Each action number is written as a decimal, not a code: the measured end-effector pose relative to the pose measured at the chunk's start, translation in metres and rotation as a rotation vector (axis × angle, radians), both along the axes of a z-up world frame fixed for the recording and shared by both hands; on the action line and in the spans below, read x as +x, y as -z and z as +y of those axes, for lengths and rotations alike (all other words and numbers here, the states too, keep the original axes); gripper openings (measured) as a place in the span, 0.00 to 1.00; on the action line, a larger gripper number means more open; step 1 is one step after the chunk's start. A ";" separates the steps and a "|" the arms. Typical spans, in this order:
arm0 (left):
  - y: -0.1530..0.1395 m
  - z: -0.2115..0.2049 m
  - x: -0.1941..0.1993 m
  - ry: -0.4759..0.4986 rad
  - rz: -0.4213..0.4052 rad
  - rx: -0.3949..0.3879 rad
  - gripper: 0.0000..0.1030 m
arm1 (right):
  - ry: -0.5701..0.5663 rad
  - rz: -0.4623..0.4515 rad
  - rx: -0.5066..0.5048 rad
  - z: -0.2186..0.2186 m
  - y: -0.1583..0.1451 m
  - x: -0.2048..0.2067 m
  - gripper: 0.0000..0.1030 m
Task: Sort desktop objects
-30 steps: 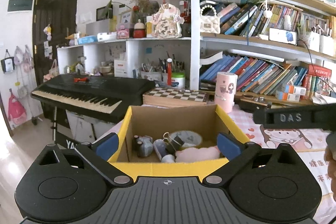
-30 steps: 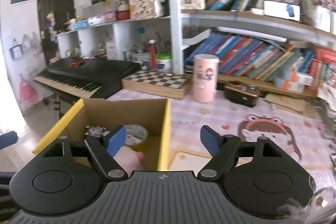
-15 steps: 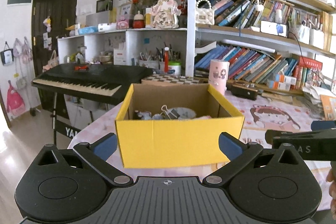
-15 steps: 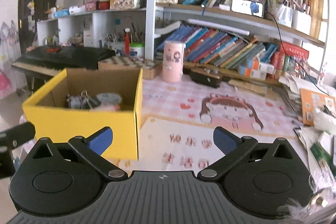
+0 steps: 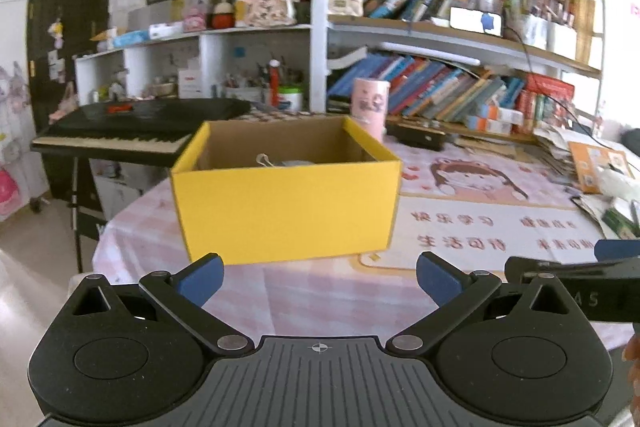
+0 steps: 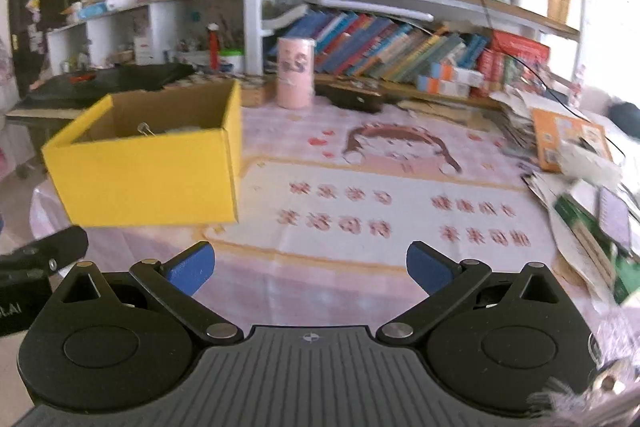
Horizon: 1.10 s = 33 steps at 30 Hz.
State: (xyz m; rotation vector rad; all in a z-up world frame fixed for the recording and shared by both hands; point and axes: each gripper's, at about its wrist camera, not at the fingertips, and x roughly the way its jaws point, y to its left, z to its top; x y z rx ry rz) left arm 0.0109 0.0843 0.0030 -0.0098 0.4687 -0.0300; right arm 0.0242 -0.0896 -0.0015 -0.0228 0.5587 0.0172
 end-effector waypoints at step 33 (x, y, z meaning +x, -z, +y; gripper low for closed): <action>0.015 -0.040 0.020 0.118 0.110 0.052 1.00 | 0.153 0.080 0.036 -0.044 0.009 -0.017 1.00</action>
